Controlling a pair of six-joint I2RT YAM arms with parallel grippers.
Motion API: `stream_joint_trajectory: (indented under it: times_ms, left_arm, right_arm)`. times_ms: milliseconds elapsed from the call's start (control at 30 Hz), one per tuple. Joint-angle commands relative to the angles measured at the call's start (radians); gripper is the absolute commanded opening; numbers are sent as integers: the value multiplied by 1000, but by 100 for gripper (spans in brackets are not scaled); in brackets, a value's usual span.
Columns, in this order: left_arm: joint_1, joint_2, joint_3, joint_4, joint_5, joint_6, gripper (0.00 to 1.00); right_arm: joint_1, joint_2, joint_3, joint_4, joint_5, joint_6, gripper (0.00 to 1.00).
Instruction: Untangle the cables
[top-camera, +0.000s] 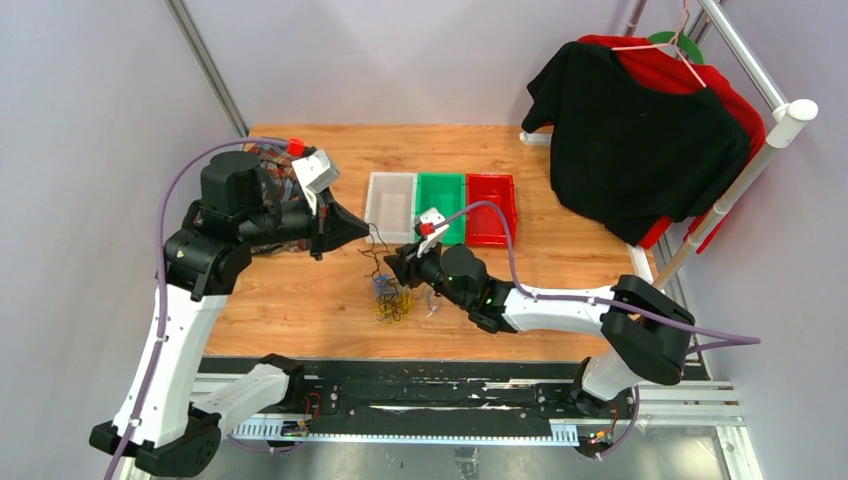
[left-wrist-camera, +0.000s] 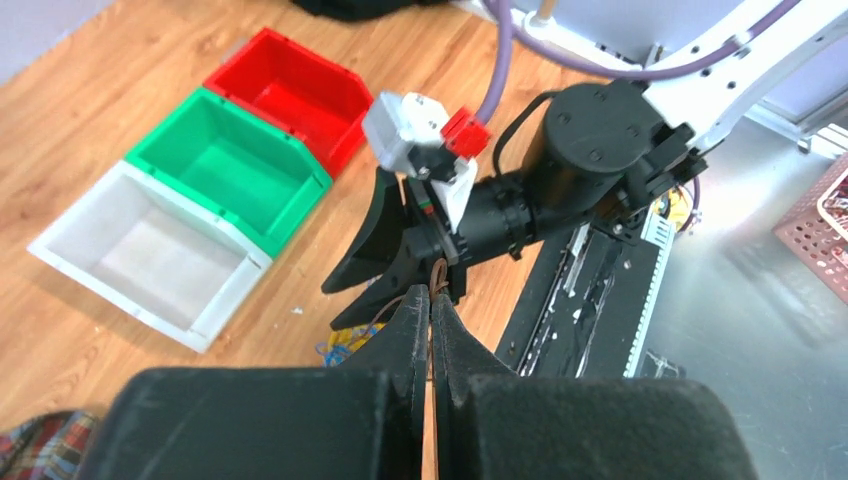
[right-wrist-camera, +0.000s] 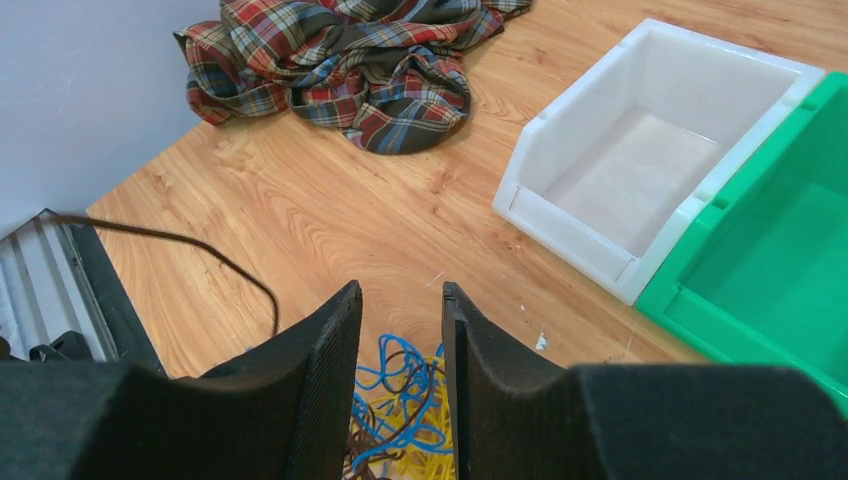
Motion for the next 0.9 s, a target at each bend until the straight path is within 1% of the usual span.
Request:
stream_joint_trajectory:
  times_ms: [0,233,600,700,800,833,867]
  left_arm:
    - [-6,-1,102,-6,44,-34,1]
    - [-6,42,269,-6,9,-41,1]
    - [-6,113,512,-6,-96,7,0]
    - [-6,122,538,-6,-113,11,0]
    - [-6,137,592,-7,-144,19,1]
    - [-6,137,598,-6,-144,17,0]
    - [-6,132,592,-6,-135,15,0]
  right_arm:
    - [25,24,-16,79,61,22,37]
    - [38,43,-90,144,100,62,38]
    - [68,64,-148,124,150,90,38]
    - [70,2,-167,93,170,69,38]
    - [70,-84,-156,9,182,18,40]
    - [70,-121,-151,-17,181,2,41]
    - [70,-171,-147,-28,172,-13,47]
